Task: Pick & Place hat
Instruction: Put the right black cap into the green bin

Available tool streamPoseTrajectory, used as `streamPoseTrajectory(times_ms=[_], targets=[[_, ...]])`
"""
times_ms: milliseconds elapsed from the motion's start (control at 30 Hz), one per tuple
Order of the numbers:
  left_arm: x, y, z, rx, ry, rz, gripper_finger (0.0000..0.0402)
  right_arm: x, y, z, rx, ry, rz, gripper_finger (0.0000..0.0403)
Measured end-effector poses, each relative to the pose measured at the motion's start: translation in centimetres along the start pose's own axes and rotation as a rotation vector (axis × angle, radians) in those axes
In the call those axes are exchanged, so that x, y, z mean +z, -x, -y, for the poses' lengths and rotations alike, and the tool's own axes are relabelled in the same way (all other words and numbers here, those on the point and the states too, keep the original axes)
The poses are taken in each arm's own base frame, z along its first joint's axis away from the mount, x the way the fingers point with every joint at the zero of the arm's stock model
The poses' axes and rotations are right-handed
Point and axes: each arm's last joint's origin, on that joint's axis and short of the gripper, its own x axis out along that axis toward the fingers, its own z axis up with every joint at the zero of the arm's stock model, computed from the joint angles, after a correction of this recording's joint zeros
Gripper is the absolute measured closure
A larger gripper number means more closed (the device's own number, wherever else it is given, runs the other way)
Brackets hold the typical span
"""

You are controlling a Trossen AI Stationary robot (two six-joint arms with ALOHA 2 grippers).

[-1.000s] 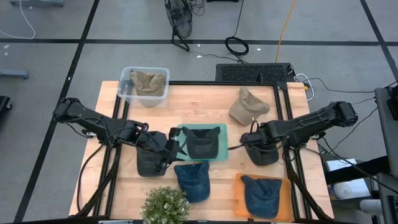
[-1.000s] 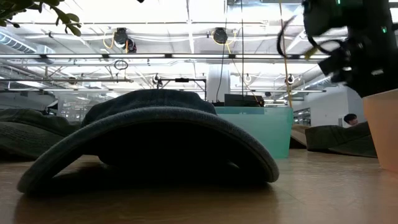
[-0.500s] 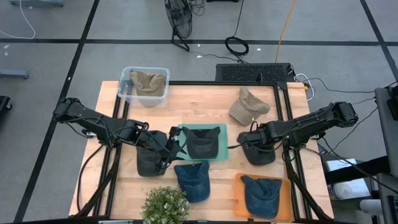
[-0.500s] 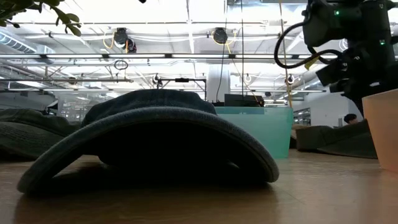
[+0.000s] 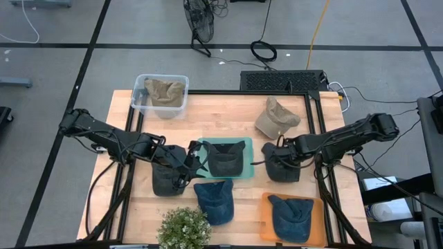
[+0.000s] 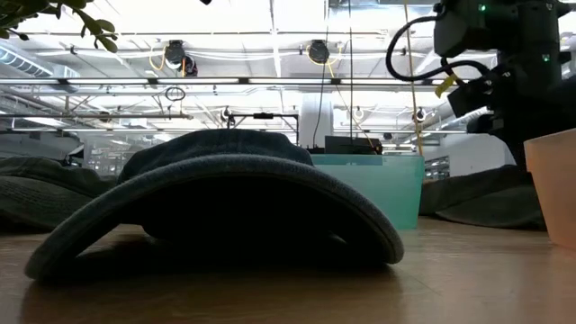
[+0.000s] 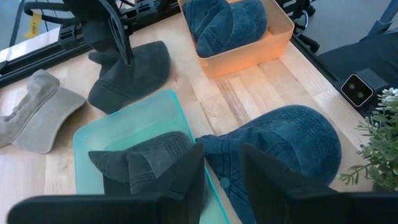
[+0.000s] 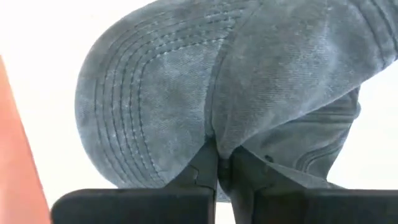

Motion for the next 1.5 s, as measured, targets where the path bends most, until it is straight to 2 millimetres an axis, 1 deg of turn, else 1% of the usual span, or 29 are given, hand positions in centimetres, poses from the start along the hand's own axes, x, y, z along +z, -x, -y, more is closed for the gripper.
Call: streamPoseTrajectory(times_ms=[100, 200, 267, 333, 400, 500, 600, 667, 833, 900, 967, 1100, 1233, 1400, 1500], targets=[[0.1, 0.0, 0.0, 0.000, 0.000, 0.005, 0.0289, -0.2, 1.5, 0.0, 0.002, -0.029, 0.008, 0.0387], [0.3, 0.4, 0.2, -0.002, -0.016, 0.025, 0.0289, -0.1, 4.2, 0.0, 0.021, -0.058, 0.074, 0.0397], [0.7, 0.9, 0.1, 0.004, -0.026, 0.067, 0.0289, 0.3, 6.2, -0.1, 0.051, -0.078, 0.169, 0.0399], [1.0, 1.4, 0.2, 0.006, -0.039, 0.104, 0.0289, 1.4, 8.1, -0.4, 0.097, -0.078, 0.302, 0.0397], [1.4, 2.1, 0.1, 0.014, -0.042, 0.150, 0.0289, 2.7, 9.5, -0.8, 0.134, -0.049, 0.433, 0.0397], [1.9, 3.2, 0.0, 0.025, -0.031, 0.218, 0.0289, 5.0, 10.5, -1.5, 0.195, 0.051, 0.575, 0.0400], [2.2, 4.2, 0.0, 0.028, -0.020, 0.260, 0.0289, 7.4, 10.2, -2.0, 0.223, 0.164, 0.609, 0.0400], [2.4, 4.8, -0.1, 0.034, -0.023, 0.288, 0.0289, 9.4, 9.7, -1.9, 0.209, 0.191, 0.598, 0.0401], [2.6, 5.3, -0.3, 0.085, -0.001, 0.315, 0.0289, 14.2, 8.1, -1.1, 0.180, 0.237, 0.444, 0.0401], [2.5, 5.2, -0.3, 0.093, 0.000, 0.298, 0.0289, 15.7, 7.6, -0.7, 0.170, 0.253, 0.383, 0.0401], [2.3, 5.2, -0.3, 0.095, -0.001, 0.284, 0.0289, 16.8, 7.3, -0.2, 0.160, 0.270, 0.363, 0.0401], [2.2, 5.2, -0.3, 0.098, -0.003, 0.271, 0.0289, 18.6, 6.9, 0.8, 0.141, 0.291, 0.370, 0.0401], [2.2, 5.2, -0.3, 0.101, -0.014, 0.273, 0.0289, 20.0, 6.7, 1.3, 0.134, 0.299, 0.408, 0.0401], [2.2, 5.1, -0.4, 0.103, -0.017, 0.270, 0.0289, 20.5, 6.0, 1.3, 0.158, 0.319, 0.421, 0.0401], [2.2, 5.1, -0.4, 0.112, -0.019, 0.266, 0.0289, 20.7, 5.4, 1.3, 0.159, 0.316, 0.398, 0.0401]])
